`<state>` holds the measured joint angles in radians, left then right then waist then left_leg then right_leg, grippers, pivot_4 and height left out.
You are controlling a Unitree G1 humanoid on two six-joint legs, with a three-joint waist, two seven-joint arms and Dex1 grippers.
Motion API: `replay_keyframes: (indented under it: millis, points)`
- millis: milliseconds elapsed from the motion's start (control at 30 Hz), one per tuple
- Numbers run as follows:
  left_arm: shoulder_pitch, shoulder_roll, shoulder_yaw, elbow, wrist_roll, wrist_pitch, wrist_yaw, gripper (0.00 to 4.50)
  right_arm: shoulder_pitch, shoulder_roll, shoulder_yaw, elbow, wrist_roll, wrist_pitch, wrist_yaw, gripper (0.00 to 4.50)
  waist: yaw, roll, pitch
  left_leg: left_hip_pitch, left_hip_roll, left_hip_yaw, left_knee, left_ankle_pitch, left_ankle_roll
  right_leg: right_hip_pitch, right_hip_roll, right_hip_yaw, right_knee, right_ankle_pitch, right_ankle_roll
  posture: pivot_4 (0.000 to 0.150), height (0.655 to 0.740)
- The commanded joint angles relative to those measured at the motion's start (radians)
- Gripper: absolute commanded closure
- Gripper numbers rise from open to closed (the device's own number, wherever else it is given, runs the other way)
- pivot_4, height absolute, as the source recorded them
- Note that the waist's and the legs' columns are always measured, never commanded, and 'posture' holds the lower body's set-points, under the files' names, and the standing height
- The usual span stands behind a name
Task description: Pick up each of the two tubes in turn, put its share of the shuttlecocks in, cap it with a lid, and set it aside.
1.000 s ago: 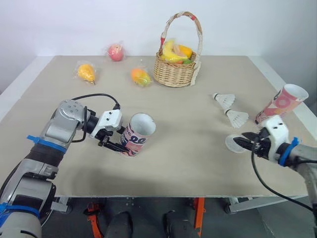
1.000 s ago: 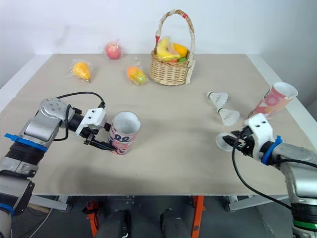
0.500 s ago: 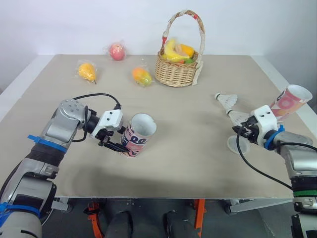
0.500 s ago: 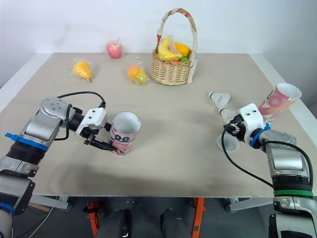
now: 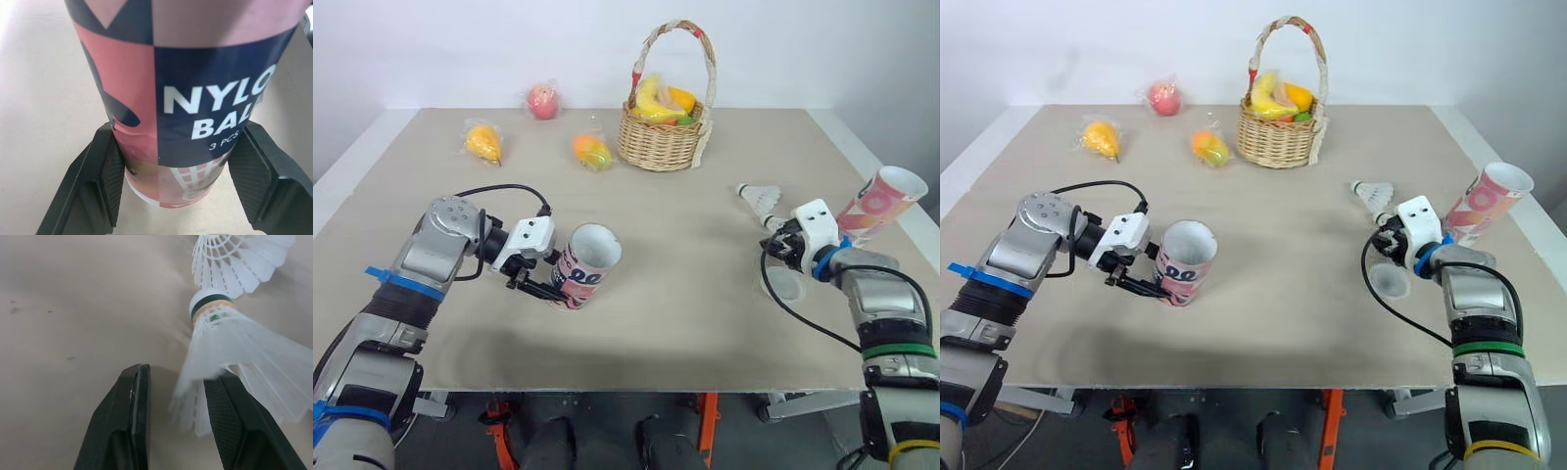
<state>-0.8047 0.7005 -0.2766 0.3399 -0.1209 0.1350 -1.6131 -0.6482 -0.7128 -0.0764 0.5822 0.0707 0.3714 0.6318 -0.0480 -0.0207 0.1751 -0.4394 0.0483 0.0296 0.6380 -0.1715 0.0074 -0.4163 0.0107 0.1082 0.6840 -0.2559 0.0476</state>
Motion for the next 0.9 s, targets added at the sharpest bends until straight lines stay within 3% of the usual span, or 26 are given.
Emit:
replay_keyframes:
  millis: [33, 133, 367, 567, 733, 900]
  points:
    - [0.002, 0.018, 0.014, -0.024, -0.002, 0.003, 0.007, 1.69, -0.033, 0.005, -0.010, 0.046, -0.011, -0.034, -0.025, 3.96, 0.000, 0.000, 0.000, 0.000, 0.000, 0.000, 0.000, 0.000, 0.000, 0.000, 0.000, 0.000, 0.000, 0.000, 0.000, 0.150, 0.7393]
    - [-0.001, 0.018, 0.014, -0.023, -0.002, 0.005, 0.009, 1.69, -0.021, 0.000, -0.016, 0.033, -0.004, -0.041, -0.006, 4.46, 0.000, 0.000, 0.000, 0.000, 0.000, 0.000, 0.000, 0.000, 0.000, 0.000, 0.000, 0.000, 0.000, 0.000, 0.000, 0.150, 0.7393]
    - [-0.003, 0.017, 0.012, -0.021, -0.004, 0.004, 0.012, 1.69, 0.074, -0.079, -0.032, -0.206, 0.036, 0.035, 0.103, 4.46, 0.000, 0.000, 0.000, 0.000, 0.000, 0.000, 0.000, 0.000, 0.000, 0.000, 0.000, 0.000, 0.000, 0.000, 0.000, 0.150, 0.7393]
    - [-0.007, 0.015, 0.009, -0.011, -0.004, -0.002, 0.012, 1.69, 0.171, -0.151, -0.049, -0.648, 0.179, -0.036, 0.312, 4.46, -0.003, 0.002, 0.000, 0.000, 0.001, 0.000, -0.001, 0.000, 0.000, -0.001, 0.001, 0.000, 0.000, 0.000, 0.000, 0.150, 0.7393]
    - [-0.020, 0.010, 0.004, 0.009, 0.001, -0.012, 0.009, 1.69, 0.055, -0.165, 0.093, -0.914, 0.236, -0.030, 0.459, 4.46, -0.003, 0.002, 0.000, 0.000, 0.002, -0.001, 0.000, 0.000, 0.000, -0.001, 0.002, -0.001, 0.001, 0.000, -0.001, 0.150, 0.7393]
    - [-0.029, 0.004, 0.004, 0.018, 0.004, -0.016, 0.007, 1.69, -0.147, -0.124, 0.259, -0.934, 0.148, -0.077, 0.518, 4.46, 0.004, 0.001, 0.001, -0.001, 0.002, 0.000, 0.001, 0.000, 0.000, -0.001, 0.001, -0.002, 0.000, 0.000, -0.001, 0.150, 0.7393]
